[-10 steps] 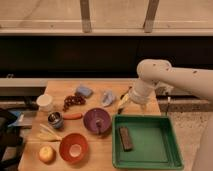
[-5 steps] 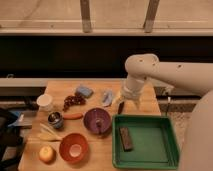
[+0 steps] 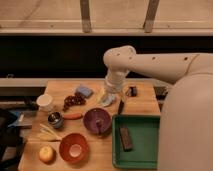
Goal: Place pepper in red bowl
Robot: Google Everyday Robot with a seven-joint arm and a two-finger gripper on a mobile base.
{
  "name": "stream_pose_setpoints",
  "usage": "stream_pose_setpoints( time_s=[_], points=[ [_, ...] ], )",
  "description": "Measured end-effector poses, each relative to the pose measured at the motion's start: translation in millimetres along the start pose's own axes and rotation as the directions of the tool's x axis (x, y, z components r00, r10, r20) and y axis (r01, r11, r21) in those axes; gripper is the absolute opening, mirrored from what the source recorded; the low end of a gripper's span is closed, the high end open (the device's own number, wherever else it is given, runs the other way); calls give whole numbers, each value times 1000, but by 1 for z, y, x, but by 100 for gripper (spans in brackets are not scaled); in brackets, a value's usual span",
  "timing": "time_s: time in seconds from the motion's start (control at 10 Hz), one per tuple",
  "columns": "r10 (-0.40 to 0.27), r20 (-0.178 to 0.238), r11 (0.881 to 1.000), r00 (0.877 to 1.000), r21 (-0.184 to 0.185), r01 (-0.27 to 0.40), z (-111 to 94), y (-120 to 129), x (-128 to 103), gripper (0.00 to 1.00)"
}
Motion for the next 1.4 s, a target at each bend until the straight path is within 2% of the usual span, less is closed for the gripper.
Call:
stream_pose_setpoints(
  time_s=[0.1, 0.2, 0.4, 0.5, 0.7, 0.8, 0.9, 1.0, 1.1, 1.2, 1.3, 1.4],
  points=[
    [-129, 2, 992, 992, -12, 129, -2, 26, -3, 78],
    [-234, 12, 972, 972, -19, 234, -8, 46, 1, 78],
    [-357, 30, 933, 933, -25, 358, -15, 71, 5, 78],
    [-370, 32, 928, 929, -25, 371, -15, 73, 6, 78],
    [-365, 30, 931, 931, -15, 365, -14, 71, 7, 78],
    [-384, 23, 923, 923, 15, 383, -12, 73, 6, 78],
    [-418, 21, 908, 908, 35, 417, -10, 82, 3, 78],
    [-451, 20, 892, 892, 49, 449, -7, 91, -3, 78],
    [-492, 15, 869, 870, 61, 490, -3, 104, -12, 78],
    [-547, 8, 836, 837, 65, 545, 6, 127, -24, 78],
    [-587, 1, 808, 810, 61, 586, 15, 145, -32, 78],
    [-629, -10, 776, 777, 52, 629, 28, 162, -38, 78]
  ],
)
